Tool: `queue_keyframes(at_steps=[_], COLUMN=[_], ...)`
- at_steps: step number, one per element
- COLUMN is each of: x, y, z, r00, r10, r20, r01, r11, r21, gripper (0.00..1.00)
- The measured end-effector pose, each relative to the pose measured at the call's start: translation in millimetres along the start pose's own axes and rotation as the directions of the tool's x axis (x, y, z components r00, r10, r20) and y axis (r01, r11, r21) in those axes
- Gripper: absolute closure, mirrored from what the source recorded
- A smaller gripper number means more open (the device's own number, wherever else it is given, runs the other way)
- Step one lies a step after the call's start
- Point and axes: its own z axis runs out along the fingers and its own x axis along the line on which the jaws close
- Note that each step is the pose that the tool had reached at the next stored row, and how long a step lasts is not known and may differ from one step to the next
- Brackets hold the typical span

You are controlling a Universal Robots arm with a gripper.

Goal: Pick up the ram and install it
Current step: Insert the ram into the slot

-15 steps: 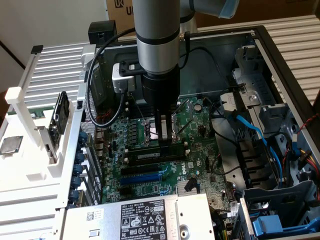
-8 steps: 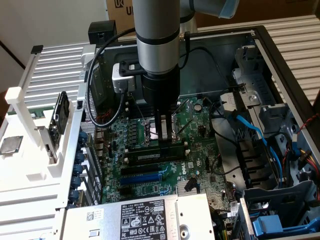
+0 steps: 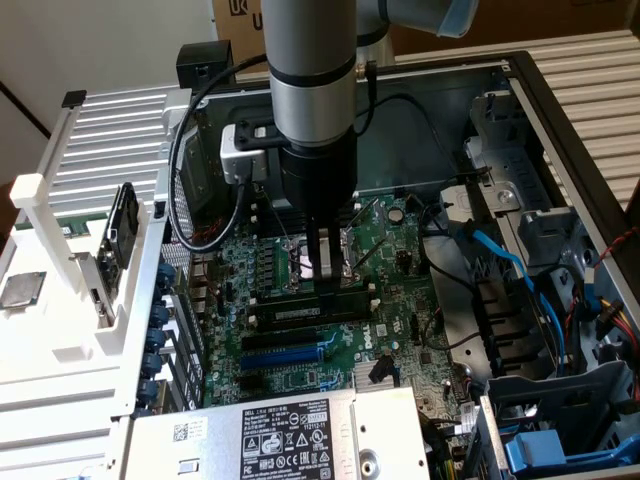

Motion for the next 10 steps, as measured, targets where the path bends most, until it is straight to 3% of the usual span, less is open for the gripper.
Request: queue_keyframes(at_steps=[10], x=[1.0], y=[3.6], z=[-13.9], r00=[1.0000], r10=[0.000], r20=[0.0000], r01=[0.000], r11=[1.0000], r21=[0.0000], gripper=[0.79])
